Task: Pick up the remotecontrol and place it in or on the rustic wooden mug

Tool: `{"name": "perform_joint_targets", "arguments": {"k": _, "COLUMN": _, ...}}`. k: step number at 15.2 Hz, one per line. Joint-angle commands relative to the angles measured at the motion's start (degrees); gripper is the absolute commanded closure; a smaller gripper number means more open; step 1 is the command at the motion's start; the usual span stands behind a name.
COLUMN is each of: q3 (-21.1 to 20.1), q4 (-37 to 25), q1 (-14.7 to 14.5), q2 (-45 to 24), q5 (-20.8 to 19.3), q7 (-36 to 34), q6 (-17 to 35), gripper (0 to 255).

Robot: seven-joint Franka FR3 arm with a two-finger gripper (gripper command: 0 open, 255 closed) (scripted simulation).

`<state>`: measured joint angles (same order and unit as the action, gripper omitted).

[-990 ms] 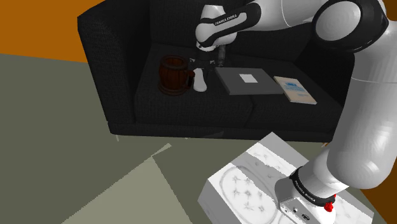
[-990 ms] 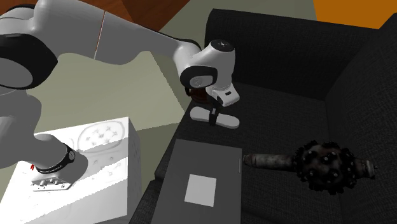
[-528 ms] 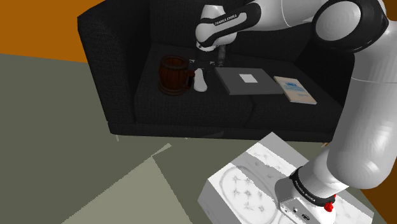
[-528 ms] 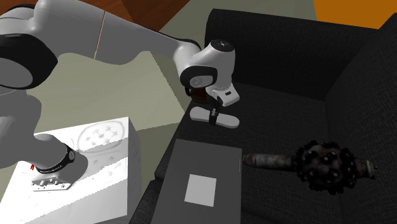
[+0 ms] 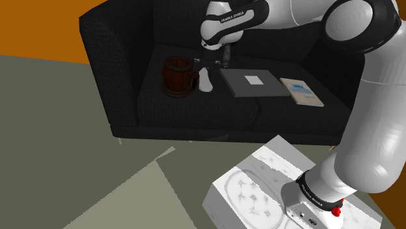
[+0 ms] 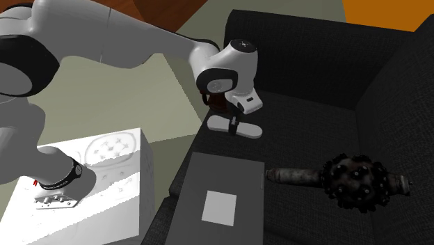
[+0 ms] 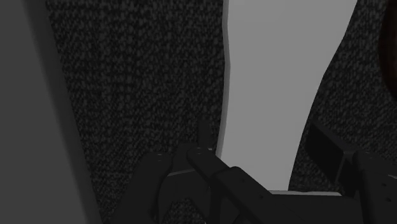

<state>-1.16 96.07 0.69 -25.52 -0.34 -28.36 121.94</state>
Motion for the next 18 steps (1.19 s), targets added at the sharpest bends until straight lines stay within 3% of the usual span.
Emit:
{"name": "perform_joint_targets", "arguments": {"k": 1, "q3": 0.0, "q4": -0.7, "q1": 0.0, "q2": 0.5, "q5": 0.0, "q7": 0.0, "q6": -1.1, "gripper": 255}}
{"name": "perform_joint_targets", "arguments": {"k": 18, "q3": -0.1, "q4": -8.4, "q1": 0.0, "q2": 4.3, "q5": 0.1, "q7": 0.0, "q6": -12.6, "gripper": 255}}
